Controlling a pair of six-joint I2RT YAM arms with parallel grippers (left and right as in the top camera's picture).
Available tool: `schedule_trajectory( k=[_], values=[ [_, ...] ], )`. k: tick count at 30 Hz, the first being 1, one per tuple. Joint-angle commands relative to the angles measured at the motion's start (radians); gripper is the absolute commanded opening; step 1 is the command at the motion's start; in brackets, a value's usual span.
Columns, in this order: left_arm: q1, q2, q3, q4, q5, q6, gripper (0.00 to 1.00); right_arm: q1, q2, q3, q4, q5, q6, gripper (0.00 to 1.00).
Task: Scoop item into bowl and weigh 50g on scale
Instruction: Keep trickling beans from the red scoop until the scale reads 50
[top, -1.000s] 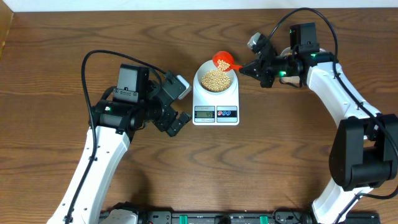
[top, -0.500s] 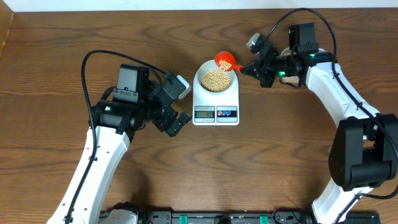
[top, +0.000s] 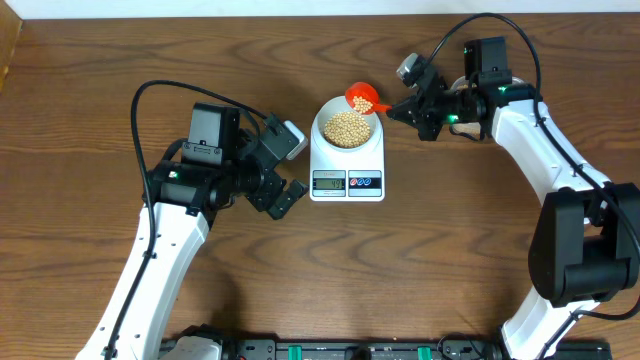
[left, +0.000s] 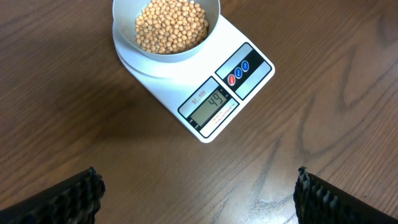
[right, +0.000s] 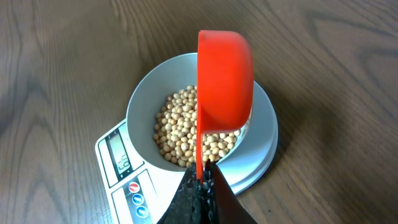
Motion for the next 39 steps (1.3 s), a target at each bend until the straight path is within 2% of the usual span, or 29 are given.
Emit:
schedule_trajectory(
  k=[1, 8, 13, 39],
  values=[
    [0.004, 0.006, 0.022, 0.0, 0.01, 0.017, 1.0, 0.006, -0.003, -0.008, 0.003, -0.023, 0.01, 0.01],
    [0.004, 0.006, 0.022, 0.0, 0.01, 0.017, 1.0, 0.005, -0.003, -0.008, 0.006, -0.166, 0.009, 0.01],
    [0.004, 0.006, 0.022, 0.0, 0.01, 0.017, 1.0, 0.01, -0.002, -0.008, 0.0, -0.029, -0.001, 0.01],
    [0.004, 0.006, 0.022, 0.0, 0.01, 0.017, 1.0, 0.01, -0.002, -0.008, 0.002, -0.045, 0.0, 0.01]
  ],
)
